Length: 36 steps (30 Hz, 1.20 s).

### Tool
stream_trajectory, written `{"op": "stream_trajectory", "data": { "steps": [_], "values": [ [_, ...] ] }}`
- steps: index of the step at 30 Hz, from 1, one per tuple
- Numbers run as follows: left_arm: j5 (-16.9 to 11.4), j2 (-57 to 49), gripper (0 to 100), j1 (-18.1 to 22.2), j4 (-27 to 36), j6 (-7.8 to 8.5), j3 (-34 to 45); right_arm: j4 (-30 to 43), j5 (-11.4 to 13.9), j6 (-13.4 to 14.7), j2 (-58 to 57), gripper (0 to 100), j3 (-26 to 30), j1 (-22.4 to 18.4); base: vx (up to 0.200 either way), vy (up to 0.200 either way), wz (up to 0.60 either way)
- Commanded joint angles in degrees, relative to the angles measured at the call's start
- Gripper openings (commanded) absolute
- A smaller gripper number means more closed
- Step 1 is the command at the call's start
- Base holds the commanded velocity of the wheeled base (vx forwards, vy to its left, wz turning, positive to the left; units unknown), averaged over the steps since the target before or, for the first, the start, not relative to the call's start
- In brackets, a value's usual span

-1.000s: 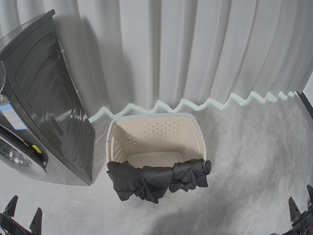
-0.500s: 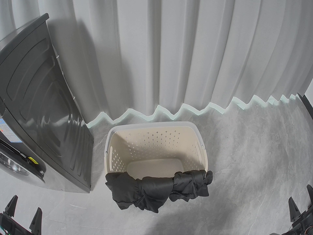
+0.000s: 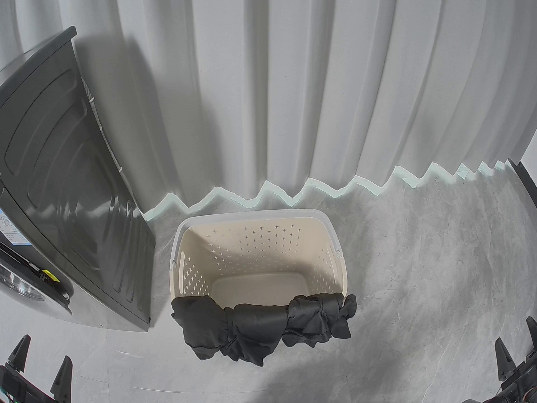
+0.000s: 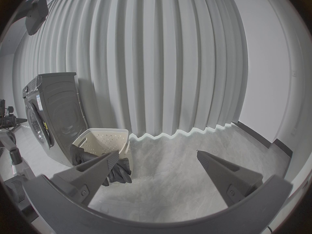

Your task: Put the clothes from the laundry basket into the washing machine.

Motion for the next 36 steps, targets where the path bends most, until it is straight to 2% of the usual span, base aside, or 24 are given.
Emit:
{"op": "stream_trajectory", "data": {
  "steps": [1, 3, 15, 24, 30, 36],
  "values": [
    [0.00, -0.84, 100, 0.00, 0.09, -0.01, 0.92, -0.01, 0.02, -0.04, -0.93, 100, 0.84, 0.02, 0.000, 0.000, 0.00],
    [0.00, -0.84, 100, 0.00, 0.00, -0.10, 0.92, -0.01, 0.02, -0.04, -0.93, 100, 0.84, 0.02, 0.000, 0.000, 0.00],
    [0.00, -0.84, 100, 0.00, 0.09, -0.10, 0.92, -0.01, 0.02, -0.04, -0.93, 100, 0.84, 0.02, 0.200, 0.000, 0.00],
    [0.00, -0.84, 100, 0.00, 0.09, -0.10, 0.92, -0.01, 0.02, -0.04, -0.93, 100, 0.84, 0.02, 0.000, 0.000, 0.00],
    [0.00, -0.84, 100, 0.00, 0.09, -0.01, 0.92, -0.01, 0.02, -0.04, -0.93, 100, 0.84, 0.02, 0.200, 0.000, 0.00],
    [0.00, -0.84, 100, 0.00, 0.00, -0.01, 0.92, -0.01, 0.02, -0.04, -0.93, 100, 0.84, 0.02, 0.000, 0.000, 0.00]
  ]
}}
